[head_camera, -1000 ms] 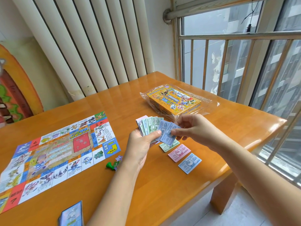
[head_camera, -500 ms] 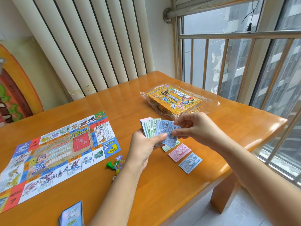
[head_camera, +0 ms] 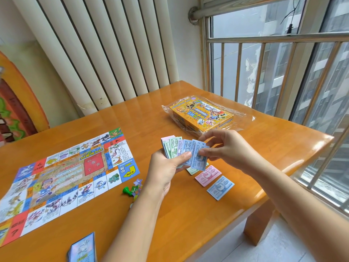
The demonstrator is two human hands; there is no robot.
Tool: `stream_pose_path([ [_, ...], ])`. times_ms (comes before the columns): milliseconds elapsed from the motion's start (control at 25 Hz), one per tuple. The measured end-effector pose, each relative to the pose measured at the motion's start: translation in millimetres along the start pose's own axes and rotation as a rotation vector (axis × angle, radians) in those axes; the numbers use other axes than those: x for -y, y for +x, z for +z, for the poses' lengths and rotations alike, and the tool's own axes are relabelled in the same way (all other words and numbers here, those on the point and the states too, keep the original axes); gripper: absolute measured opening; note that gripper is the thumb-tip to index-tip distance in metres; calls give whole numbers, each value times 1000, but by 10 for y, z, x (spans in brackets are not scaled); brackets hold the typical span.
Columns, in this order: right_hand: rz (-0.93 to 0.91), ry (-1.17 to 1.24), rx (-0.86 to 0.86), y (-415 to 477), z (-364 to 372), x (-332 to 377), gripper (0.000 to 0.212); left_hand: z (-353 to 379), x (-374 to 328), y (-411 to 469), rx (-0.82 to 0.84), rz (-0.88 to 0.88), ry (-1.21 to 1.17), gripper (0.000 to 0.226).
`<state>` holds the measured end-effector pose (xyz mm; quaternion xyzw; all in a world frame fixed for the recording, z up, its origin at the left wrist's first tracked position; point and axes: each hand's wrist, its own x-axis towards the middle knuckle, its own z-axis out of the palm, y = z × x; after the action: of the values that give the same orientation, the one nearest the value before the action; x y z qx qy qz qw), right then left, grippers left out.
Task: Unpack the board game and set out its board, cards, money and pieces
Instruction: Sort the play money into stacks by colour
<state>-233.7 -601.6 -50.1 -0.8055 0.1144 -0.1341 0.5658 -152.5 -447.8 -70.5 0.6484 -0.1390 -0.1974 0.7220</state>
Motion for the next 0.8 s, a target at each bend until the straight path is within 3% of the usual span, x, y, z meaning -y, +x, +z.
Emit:
stream_pose_path([
  [280, 43, -11, -63, 17, -52, -47, 14, 19, -18, -11, 117, -97, -78, 16],
  [520, 14, 40, 20, -32, -67, -44, 19, 9, -7, -26, 80, -15, 42, 21],
  [680, -4, -72, 8, -35, -94, -96, 6, 41, -12, -53, 98, -11, 90, 20],
  [800, -15, -138, -7, -50, -176, -143, 11, 94, 13, -60, 108, -26, 104, 15],
])
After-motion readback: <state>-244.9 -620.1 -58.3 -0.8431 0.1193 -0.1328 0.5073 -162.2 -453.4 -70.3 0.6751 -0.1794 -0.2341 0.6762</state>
